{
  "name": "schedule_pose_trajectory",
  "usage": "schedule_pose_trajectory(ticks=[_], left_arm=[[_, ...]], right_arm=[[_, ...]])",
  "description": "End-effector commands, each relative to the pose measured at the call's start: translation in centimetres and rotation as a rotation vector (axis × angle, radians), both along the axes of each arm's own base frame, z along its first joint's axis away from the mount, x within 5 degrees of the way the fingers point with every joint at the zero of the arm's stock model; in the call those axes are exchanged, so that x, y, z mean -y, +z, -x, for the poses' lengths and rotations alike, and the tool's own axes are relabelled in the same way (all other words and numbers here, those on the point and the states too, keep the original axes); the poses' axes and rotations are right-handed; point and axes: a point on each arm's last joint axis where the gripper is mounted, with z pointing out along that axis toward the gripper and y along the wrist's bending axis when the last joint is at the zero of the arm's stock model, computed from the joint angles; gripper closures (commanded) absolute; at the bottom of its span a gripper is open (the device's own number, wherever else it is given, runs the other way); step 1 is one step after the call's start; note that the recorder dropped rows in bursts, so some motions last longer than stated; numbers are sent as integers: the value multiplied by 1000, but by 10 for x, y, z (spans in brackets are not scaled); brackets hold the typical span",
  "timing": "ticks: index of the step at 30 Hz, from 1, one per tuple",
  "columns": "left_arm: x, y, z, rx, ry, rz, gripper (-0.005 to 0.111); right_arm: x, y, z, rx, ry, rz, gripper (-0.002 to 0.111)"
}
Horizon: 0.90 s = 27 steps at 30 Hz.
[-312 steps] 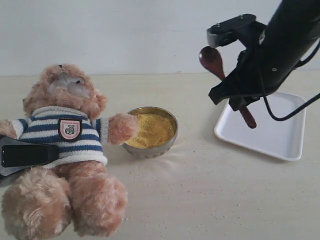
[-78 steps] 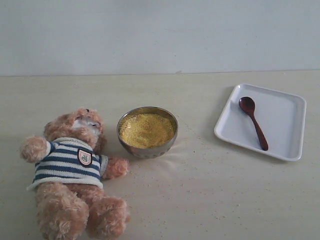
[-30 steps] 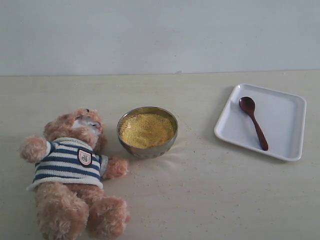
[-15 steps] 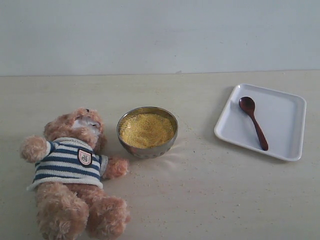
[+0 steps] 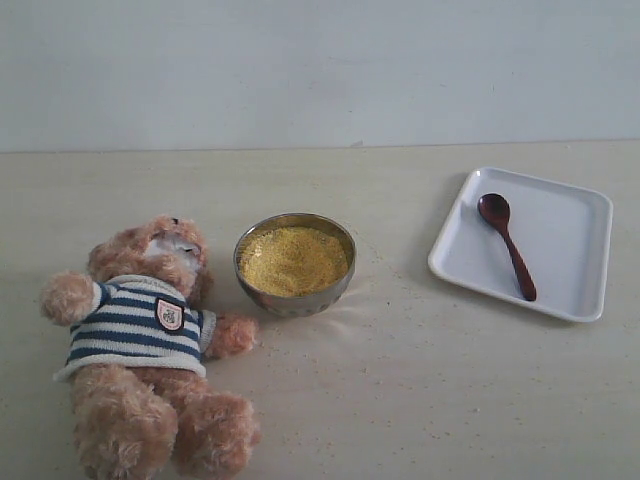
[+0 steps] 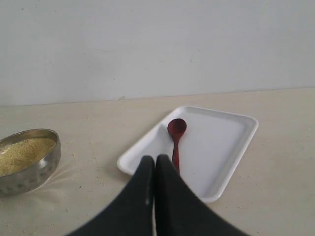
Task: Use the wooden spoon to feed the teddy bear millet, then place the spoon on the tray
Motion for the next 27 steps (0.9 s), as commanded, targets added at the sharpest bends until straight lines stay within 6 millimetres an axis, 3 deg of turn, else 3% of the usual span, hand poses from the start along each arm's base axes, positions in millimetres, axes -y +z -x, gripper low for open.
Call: schedule_pose_trajectory(ticks=[1, 7, 10, 18, 27], left_arm=[[0, 1, 1, 7, -2, 14, 101], [0, 1, 1, 7, -2, 14, 101], [0, 1, 1, 7, -2, 14, 101], [0, 1, 1, 7, -2, 14, 101], [0, 1, 1, 7, -2, 14, 101]], right_arm=[[0, -1, 0, -2, 1, -19, 108], [0, -1, 0, -3, 1, -23, 108], [1, 2, 0, 53, -7, 88, 108], [2, 3, -1, 76, -11, 161, 108], [3, 1, -1, 41, -27, 68, 108]])
